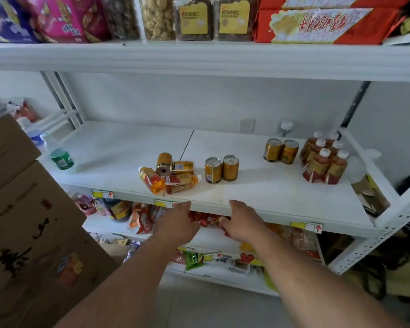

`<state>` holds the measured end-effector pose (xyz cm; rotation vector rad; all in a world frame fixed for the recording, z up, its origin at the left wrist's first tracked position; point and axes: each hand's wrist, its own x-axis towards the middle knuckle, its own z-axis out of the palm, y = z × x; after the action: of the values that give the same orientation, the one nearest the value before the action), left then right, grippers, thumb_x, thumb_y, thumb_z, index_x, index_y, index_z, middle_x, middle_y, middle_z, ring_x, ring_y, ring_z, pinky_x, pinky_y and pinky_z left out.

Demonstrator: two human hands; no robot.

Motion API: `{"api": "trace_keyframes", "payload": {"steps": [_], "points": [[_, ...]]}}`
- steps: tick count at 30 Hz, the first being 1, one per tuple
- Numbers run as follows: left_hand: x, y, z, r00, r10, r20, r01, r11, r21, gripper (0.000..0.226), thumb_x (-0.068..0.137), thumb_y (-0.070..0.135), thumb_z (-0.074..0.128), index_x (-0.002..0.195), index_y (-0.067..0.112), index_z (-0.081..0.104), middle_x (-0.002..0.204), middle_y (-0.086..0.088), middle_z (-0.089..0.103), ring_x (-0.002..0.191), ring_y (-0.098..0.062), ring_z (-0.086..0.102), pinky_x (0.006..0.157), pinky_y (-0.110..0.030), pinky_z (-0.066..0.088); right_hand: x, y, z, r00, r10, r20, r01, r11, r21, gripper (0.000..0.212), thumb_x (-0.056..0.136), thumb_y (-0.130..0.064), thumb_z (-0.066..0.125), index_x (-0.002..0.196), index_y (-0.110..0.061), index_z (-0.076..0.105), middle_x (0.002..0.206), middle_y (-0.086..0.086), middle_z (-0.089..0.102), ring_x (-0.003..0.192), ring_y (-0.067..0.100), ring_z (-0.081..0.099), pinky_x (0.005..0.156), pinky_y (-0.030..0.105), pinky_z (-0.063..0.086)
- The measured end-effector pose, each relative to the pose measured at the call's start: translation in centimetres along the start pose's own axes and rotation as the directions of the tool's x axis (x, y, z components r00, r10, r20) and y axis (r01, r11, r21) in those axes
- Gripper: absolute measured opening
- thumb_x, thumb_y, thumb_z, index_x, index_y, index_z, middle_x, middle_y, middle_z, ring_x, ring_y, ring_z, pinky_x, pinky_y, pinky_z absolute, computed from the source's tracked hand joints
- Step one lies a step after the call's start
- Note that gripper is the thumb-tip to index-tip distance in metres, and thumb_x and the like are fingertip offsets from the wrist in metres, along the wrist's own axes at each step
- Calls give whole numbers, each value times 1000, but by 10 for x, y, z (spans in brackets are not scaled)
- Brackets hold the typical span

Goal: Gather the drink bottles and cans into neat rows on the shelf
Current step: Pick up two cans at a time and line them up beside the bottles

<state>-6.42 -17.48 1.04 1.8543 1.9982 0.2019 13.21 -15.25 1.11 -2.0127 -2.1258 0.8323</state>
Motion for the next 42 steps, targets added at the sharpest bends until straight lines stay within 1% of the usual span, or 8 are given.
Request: {"api": "trace_keyframes", "payload": {"steps": [4,8,17,24,28,32,36,42], "points": [[24,14,-6,1000,10,-15,-10,1000,11,70,88,41,57,151,20,34,147,-4,47,131,-25,48,102,-43,46,19,9,-13,1000,1,9,-1,1000,15,66,98,-45,57,153,-16,36,155,7,43,138,29,43,110,38,39],[44,28,-1,1000,12,-2,-12,1000,2,77,89,49,57,155,23,27,156,1,35,139,-22,39,107,-44,42,37,25,-24,1000,10,6,-11,1000,27,73,100,-46,55,159,-14,26,161,8,35,143,30,38,113,39,37],[90,45,-8,997,77,-32,-78,997,-21,83,89,48,63,156,20,23,159,-2,31,141,-23,35,110,-38,38,74,38,-31,999,49,11,-50,996,79,76,101,-48,53,160,-11,22,164,10,31,145,30,35,114,38,34],[144,48,-20,991,131,-34,-132,990,-41,82,85,46,69,152,24,28,153,-2,37,136,-24,42,104,-40,42,117,34,-39,995,103,-15,-101,990,102,83,99,-53,55,161,-13,18,166,8,27,148,29,31,116,39,32],[181,45,-23,983,176,-60,-181,978,-104,71,77,40,73,139,24,43,137,-2,53,122,-23,53,95,-39,48,144,31,-42,989,145,-36,-139,982,129,81,95,-53,61,158,-15,27,159,8,38,142,29,41,113,40,39],[208,41,-20,982,188,-25,-190,973,-130,64,71,41,76,125,22,48,125,-1,58,111,-22,56,89,-37,50,166,30,-38,977,192,-94,-171,965,200,74,82,-53,72,143,-21,44,136,4,58,121,26,58,98,43,51],[225,37,-14,981,196,-6,-195,973,-122,67,69,44,79,124,22,48,121,1,58,108,-21,56,89,-37,50,183,28,-34,975,187,-116,-151,953,261,61,74,-47,78,124,-24,52,117,-1,63,105,23,63,87,42,55],[240,39,-12,986,167,17,-165,981,-105,65,71,52,75,122,23,46,111,3,57,98,-20,56,72,-31,42,202,22,-38,976,184,-120,-131,925,357,68,80,-30,82,138,-19,48,131,1,61,116,23,59,86,30,44]]}}
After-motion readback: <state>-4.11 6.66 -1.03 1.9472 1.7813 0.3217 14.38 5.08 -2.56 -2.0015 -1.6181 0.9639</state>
